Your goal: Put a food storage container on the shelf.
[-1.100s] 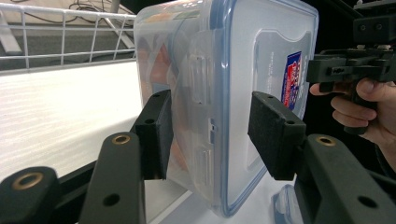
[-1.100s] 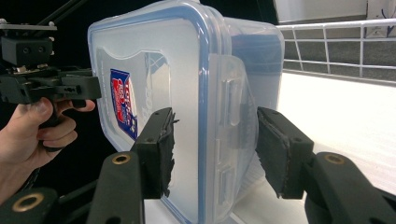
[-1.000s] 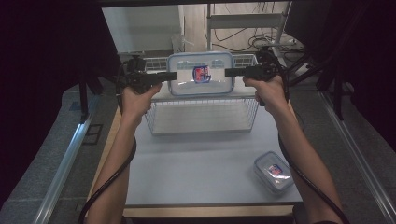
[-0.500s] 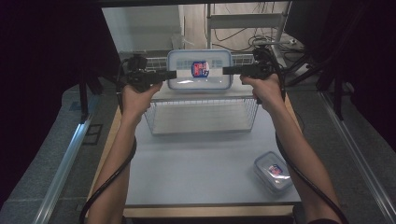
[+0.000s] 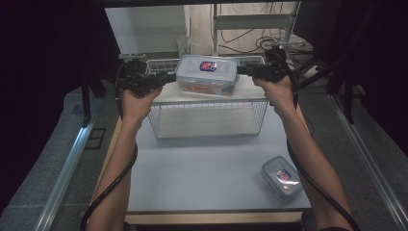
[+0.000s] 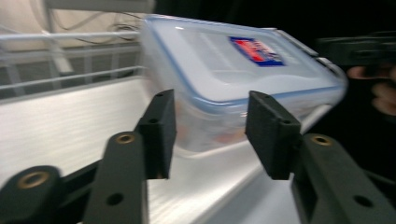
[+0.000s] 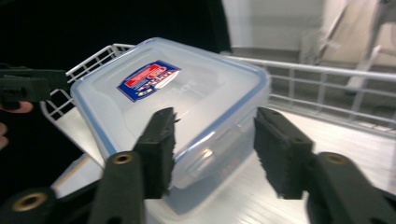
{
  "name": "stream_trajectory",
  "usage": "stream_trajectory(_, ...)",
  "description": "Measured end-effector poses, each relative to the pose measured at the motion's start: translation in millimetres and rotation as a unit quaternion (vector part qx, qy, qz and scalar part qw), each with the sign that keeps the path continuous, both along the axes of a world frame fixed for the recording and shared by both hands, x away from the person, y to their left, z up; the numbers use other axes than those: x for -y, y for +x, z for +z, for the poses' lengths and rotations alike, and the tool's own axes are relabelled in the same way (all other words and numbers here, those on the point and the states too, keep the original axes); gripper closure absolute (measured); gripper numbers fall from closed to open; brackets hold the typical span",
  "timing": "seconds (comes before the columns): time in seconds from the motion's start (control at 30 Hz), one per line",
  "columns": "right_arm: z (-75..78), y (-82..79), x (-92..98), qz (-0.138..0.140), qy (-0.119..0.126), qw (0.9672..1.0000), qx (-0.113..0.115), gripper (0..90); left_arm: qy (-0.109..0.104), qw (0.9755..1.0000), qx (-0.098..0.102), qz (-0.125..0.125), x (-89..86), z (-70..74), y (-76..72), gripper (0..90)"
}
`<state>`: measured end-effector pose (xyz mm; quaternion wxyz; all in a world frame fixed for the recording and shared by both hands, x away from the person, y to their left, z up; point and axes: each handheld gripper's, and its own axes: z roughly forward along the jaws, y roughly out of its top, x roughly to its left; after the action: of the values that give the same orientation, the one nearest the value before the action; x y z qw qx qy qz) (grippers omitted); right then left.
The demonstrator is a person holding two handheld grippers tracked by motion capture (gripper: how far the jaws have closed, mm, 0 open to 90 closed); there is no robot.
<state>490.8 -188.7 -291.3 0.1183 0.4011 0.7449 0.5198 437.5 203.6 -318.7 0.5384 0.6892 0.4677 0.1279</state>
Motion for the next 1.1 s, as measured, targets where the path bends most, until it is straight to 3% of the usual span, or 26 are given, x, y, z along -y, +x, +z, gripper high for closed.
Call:
stream_trajectory(0.07,-0.7,-3.6,1.4,-0.005,-0.006,1.0,0.002,65.5,0.02,0.9996,0.002,0.018,-0.1,-1.6,3.3,63.2)
stream_trajectory(0.2,-8.7,-9.2,-3.5,-0.026,-0.049,0.9984,0.007,82.2,0.046,0.9981,0.0,0.04,5.0,-7.4,12.6,82.7)
stream_trajectory(0.3,-16.4,-8.8,-7.9,-0.04,-0.067,0.9969,0.0,86.6,0.063,0.9969,-0.008,0.047,11.5,-13.1,20.8,89.4)
stream_trajectory(0.37,-21.0,-7.3,-10.7,-0.042,-0.073,0.9964,-0.008,87.3,0.074,0.9959,-0.011,0.051,16.0,-16.5,25.8,89.8)
stream_trajectory(0.5,-28.7,-3.4,-16.4,-0.046,-0.077,0.9958,-0.019,88.2,0.072,0.9958,-0.015,0.055,21.6,-19.8,30.2,89.9)
stream_trajectory(0.7,-30.3,0.9,-18.1,-0.052,-0.072,0.9959,-0.019,88.9,0.047,0.9977,-0.019,0.045,17.1,-23.5,23.1,89.9)
stream_trajectory(0.8,-29.8,2.0,-20.3,-0.052,-0.072,0.9959,-0.02,88.9,0.058,0.9973,-0.021,0.041,18.3,-26.3,19.0,89.9)
stream_trajectory(0.9,-28.9,5.3,-24.2,-0.057,-0.076,0.9954,-0.016,88.9,0.047,0.998,-0.02,0.037,16.2,-27.9,16.0,89.9)
stream_trajectory(1.1,-27.7,10.5,-25.3,-0.06,-0.079,0.9949,-0.016,88.9,0.054,0.9978,-0.017,0.035,17.0,-27.0,13.0,89.8)
